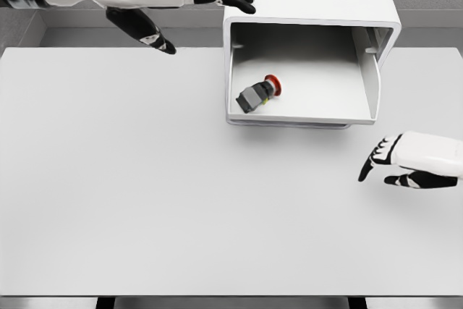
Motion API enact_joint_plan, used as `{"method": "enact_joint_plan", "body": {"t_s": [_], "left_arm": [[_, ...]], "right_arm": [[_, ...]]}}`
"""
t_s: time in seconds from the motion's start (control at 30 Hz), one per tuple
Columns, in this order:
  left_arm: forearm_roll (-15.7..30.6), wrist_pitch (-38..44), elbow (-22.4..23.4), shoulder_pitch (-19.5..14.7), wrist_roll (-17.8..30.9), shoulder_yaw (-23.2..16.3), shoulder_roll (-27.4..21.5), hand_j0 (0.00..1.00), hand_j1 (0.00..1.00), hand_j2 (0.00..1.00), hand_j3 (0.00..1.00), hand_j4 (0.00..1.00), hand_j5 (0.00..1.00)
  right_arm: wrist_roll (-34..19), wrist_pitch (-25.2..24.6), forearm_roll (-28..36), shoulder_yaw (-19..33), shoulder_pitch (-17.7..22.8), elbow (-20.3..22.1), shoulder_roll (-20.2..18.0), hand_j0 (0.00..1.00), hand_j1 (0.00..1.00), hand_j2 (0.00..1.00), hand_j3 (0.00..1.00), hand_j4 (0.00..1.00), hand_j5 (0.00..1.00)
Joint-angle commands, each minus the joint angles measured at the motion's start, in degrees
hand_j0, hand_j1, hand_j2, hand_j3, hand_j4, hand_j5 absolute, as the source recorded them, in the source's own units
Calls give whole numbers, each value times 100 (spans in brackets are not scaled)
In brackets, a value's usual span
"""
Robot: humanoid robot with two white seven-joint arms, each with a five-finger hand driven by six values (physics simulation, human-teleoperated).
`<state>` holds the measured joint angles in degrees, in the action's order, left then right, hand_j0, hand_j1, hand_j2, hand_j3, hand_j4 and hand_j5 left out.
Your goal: Slide open multi-storey tabletop storage cabinets and put open load switch and slide close multi-storey tabletop storage cabinets
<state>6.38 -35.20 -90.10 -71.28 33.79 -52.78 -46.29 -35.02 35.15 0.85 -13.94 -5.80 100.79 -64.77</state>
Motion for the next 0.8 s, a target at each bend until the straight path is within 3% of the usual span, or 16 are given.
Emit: {"method": "enact_joint_plan", "body": {"t_s": [0.0,0.07,0.17,0.23,0.27,0.3,0.37,0.5,0.6,0.77], "left_arm": [[136,20,-16,53,-13,23,-723,100,100,100,100,100,100],[127,20,247,334,-12,23,-996,100,100,100,100,100,100],[83,20,792,808,14,119,-1022,100,100,100,100,100,100],[83,20,1091,1591,31,576,-996,100,100,100,100,100,100],[65,20,1135,1898,58,594,-943,100,100,100,100,100,100],[22,20,1135,1978,110,716,-847,100,100,100,100,100,100],[-365,20,1126,2365,121,805,-469,100,100,100,100,100,100],[-427,20,1135,2391,121,814,-469,100,100,100,100,100,100],[-427,20,1135,2409,121,814,-433,100,100,100,100,100,100],[-427,20,1135,2409,121,814,-434,100,100,100,100,100,100]], "right_arm": [[2,-15,38,-65,-9,2,-1,60,60,60,60,60,60],[2,-15,38,-65,-53,2,8,60,60,60,60,60,60],[2,-15,38,-65,-158,2,43,60,60,60,60,60,60],[2,-15,38,-65,-228,2,52,60,60,60,60,60,60],[2,-15,38,-65,-281,2,61,60,60,60,60,60,60],[2,-15,38,-65,-290,2,69,60,60,60,60,60,60],[2,-15,38,-65,-325,2,87,60,60,60,60,60,60],[2,-15,47,-74,-404,2,140,60,60,60,60,60,60],[2,-15,38,-487,-791,2,201,60,60,60,60,60,60],[2,-15,47,-575,-949,2,263,60,60,60,60,60,60]]}}
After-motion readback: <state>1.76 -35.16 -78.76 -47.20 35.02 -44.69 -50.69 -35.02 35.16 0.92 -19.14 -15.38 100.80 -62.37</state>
